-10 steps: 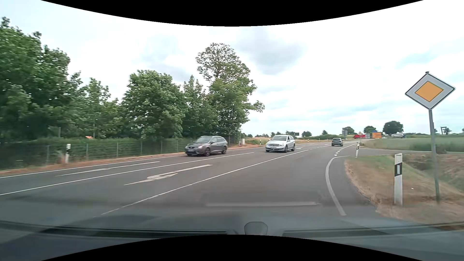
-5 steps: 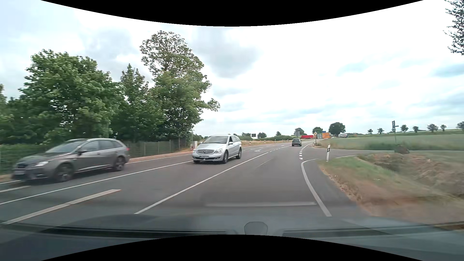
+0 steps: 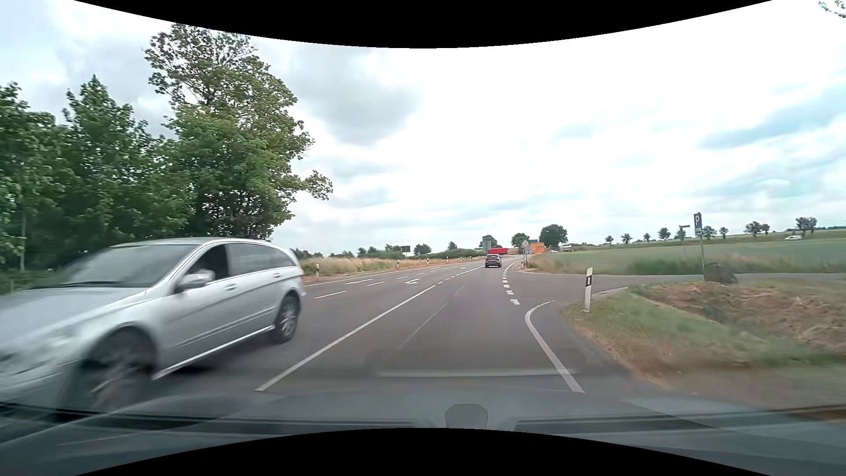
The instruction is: Follow the waypoints while adhering to traffic rules and regulations
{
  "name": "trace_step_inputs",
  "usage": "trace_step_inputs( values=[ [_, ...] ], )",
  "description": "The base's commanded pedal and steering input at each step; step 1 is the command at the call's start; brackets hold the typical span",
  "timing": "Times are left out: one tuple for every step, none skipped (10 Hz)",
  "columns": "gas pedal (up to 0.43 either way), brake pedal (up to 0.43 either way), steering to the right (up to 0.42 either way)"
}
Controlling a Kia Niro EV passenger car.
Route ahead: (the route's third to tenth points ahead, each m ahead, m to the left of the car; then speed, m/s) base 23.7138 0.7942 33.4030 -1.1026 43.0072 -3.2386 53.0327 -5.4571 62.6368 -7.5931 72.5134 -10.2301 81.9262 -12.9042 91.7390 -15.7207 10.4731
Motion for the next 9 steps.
trace_step_inputs(
  values=[
    [0.539, 0.0, 0.086],
    [0.539, 0.0, 0.079],
    [0.539, 0.0, 0.066],
    [0.539, 0.0, 0.051],
    [0.539, 0.0, 0.036],
    [0.539, 0.0, 0.026],
    [0.539, 0.0, 0.022],
    [0.531, 0.0, 0.022],
    [0.531, 0.0, 0.022]
  ],
)
